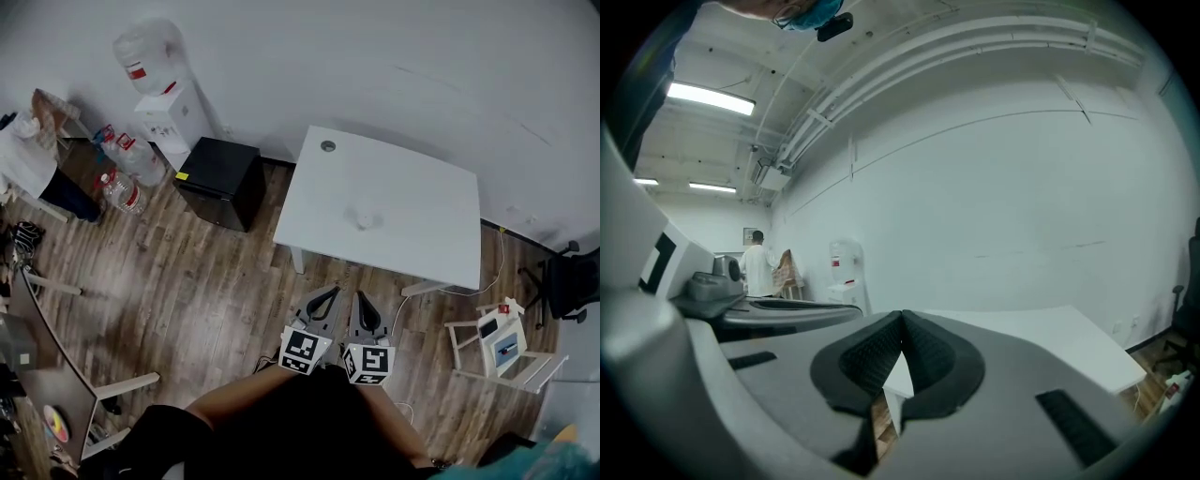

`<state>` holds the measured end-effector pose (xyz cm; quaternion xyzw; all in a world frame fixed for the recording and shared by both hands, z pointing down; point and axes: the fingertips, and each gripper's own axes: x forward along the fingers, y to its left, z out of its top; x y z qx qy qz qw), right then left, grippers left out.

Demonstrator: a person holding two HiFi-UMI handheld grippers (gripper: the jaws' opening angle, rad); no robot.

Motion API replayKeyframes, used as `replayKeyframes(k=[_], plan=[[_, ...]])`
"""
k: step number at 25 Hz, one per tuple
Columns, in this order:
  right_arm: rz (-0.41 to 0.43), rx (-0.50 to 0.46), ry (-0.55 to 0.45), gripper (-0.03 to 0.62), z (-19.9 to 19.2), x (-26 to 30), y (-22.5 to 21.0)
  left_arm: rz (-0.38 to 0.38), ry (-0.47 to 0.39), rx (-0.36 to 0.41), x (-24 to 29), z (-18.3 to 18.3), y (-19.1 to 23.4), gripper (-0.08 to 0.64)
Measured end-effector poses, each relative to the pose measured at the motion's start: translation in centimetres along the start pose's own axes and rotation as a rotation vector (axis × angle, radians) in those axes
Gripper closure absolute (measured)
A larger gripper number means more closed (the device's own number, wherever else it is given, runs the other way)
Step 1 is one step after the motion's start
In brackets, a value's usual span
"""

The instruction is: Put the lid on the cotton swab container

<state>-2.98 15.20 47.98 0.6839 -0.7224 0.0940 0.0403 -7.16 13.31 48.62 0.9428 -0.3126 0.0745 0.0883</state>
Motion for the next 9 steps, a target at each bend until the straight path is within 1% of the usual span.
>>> replayKeyframes(k=[4,9], plan=[[0.009,0.006,0.006,0.561,-0.5,-0.5,-0.1,-0.003,0.016,0.010,0.0,-0.5,-0.9,0.548],[0.004,0.006,0.005,0.561,-0.3,-0.4,-1.6,-0.018,0.027,0.003,1.5,-0.9,-2.1,0.548]])
